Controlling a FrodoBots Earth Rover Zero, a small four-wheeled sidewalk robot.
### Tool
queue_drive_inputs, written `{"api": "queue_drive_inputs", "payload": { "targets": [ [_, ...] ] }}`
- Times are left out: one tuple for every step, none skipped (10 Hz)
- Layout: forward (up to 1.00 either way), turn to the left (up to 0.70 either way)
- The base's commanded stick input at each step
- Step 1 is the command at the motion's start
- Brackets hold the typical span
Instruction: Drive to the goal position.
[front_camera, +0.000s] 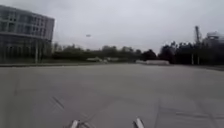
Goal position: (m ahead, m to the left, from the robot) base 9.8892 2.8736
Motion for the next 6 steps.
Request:
{"api": "queue_drive_inputs", "payload": {
  "targets": [
    [1.00, -0.40],
    [1.00, -0.40],
    [1.00, -0.40],
    [1.00, -0.40],
    [1.00, -0.40],
    [0.55, -0.58]
  ]
}}
